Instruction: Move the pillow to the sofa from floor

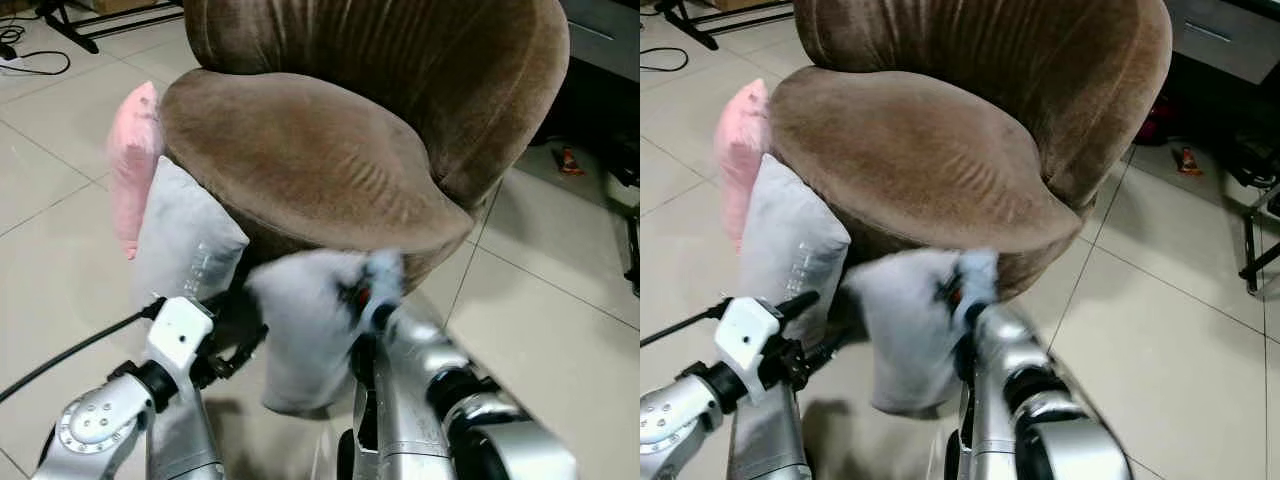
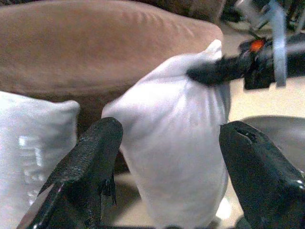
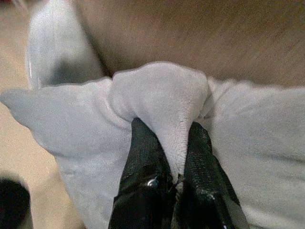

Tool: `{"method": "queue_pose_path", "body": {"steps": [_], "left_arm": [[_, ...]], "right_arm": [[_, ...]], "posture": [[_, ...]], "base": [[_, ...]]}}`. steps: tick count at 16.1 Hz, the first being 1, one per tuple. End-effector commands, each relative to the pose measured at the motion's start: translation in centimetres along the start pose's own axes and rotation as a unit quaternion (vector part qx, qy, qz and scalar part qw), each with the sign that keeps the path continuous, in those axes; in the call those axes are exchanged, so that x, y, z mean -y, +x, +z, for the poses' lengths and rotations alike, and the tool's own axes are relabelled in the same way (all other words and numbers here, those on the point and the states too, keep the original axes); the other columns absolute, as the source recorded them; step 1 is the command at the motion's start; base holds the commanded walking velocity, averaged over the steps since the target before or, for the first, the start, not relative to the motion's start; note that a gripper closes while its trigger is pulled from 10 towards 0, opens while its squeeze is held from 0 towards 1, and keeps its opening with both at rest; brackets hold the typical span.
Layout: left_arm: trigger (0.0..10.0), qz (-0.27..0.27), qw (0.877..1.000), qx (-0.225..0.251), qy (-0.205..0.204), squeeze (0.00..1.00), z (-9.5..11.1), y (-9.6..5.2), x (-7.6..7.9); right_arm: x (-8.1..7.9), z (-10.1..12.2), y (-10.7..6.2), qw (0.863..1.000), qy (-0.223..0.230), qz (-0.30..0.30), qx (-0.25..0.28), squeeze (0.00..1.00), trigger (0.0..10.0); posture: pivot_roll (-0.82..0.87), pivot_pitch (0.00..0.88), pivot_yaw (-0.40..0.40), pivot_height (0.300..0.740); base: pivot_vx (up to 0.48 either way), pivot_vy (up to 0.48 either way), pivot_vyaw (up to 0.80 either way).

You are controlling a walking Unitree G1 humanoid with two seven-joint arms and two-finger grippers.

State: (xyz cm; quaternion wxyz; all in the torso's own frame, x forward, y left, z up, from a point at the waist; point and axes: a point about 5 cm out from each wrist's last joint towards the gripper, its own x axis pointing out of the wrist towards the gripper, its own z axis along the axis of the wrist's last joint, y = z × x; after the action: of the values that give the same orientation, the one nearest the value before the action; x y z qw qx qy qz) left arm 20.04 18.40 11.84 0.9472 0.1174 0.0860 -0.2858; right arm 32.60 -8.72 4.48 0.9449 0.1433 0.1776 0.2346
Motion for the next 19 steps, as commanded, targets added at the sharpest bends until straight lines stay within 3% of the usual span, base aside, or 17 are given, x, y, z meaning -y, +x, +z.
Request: {"method": "queue_pose_path", "body": {"steps": [1,3,5,6,7,9,10,11,12,13,14,15,17,19], "left_arm": [[10.0,0.004,1.000,0.019,0.001,0.00,0.4,0.4,-0.2],[10.0,0.023,0.999,0.033,-0.001,0.00,0.8,0.9,-0.6],[10.0,0.032,0.998,0.053,-0.003,0.00,1.3,1.9,-0.8],[10.0,0.033,0.998,0.057,-0.004,0.00,1.4,2.1,-0.7],[10.0,0.033,0.997,0.062,-0.006,0.00,1.6,2.6,-0.6],[10.0,0.033,0.997,0.070,-0.003,0.00,1.8,3.1,-0.6],[10.0,0.045,0.996,0.075,0.002,0.00,2.2,3.4,-0.9],[10.0,0.056,0.995,0.079,0.005,0.00,2.5,3.6,-1.3],[10.0,0.056,0.995,0.079,0.005,0.00,2.5,3.6,-1.3],[10.0,0.069,0.995,0.078,0.004,0.00,2.6,3.7,-1.4],[10.0,0.079,0.994,0.075,0.004,0.00,2.7,3.8,-1.4],[10.0,0.082,0.994,0.075,0.005,0.00,2.7,3.8,-1.5],[10.0,0.088,0.993,0.079,0.004,0.00,2.9,4.1,-1.5],[10.0,0.092,0.992,0.081,0.011,0.00,3.2,4.4,-1.4]], "right_arm": [[1.2,3.9,-0.6,0.996,0.025,0.016,0.082,0.00,0.0],[1.8,7.6,-2.5,0.987,0.029,0.052,0.147,0.00,0.0],[1.5,13.0,-5.6,0.967,0.040,0.090,0.236,0.00,0.0],[1.3,14.5,-6.6,0.959,0.039,0.101,0.261,0.00,0.0],[0.5,18.0,-8.9,0.940,0.034,0.119,0.318,0.00,0.0],[-0.5,22.7,-11.9,0.909,0.035,0.123,0.397,0.00,0.0],[-0.6,25.6,-13.6,0.889,0.029,0.096,0.446,0.00,0.0],[-0.6,27.1,-14.7,0.882,0.017,0.068,0.465,0.00,0.0],[-0.6,27.1,-14.7,0.882,0.017,0.068,0.465,0.00,0.0],[-0.7,26.1,-14.1,0.907,-0.027,0.039,0.418,0.00,0.0],[-0.3,23.6,-12.5,0.931,-0.034,0.004,0.363,0.00,0.0],[-0.1,22.8,-12.1,0.936,-0.029,-0.005,0.350,0.00,0.0],[1.4,17.9,-10.0,0.945,0.047,-0.081,0.313,0.00,0.0],[1.7,13.0,-8.7,0.960,0.032,-0.137,0.241,0.00,0.0]], "posture": [[0.12,0.000,-0.132,0.446],[0.11,0.000,-0.116,0.446],[0.08,0.000,-0.093,0.446],[0.07,0.000,-0.082,0.446],[0.06,0.000,-0.069,0.446],[0.05,0.000,-0.059,0.446],[0.04,0.000,-0.048,0.446],[0.03,0.000,-0.040,0.446],[0.03,0.000,-0.040,0.446],[0.03,0.000,-0.036,0.446],[0.03,0.000,-0.036,0.446],[0.03,0.000,-0.036,0.446],[0.04,0.000,-0.035,0.446],[0.04,0.000,-0.033,0.446]], "base": [[0.000,0.000,0.00],[0.000,0.000,0.00],[0.000,0.000,0.00],[0.000,0.000,0.00],[0.000,0.000,0.00],[0.000,0.000,0.00],[0.000,0.000,0.00],[0.000,0.000,0.00],[0.000,0.000,0.00],[0.000,0.000,0.00],[0.000,0.000,0.00],[0.000,0.000,0.00],[0.000,0.000,0.00],[0.000,0.000,0.00]]}}
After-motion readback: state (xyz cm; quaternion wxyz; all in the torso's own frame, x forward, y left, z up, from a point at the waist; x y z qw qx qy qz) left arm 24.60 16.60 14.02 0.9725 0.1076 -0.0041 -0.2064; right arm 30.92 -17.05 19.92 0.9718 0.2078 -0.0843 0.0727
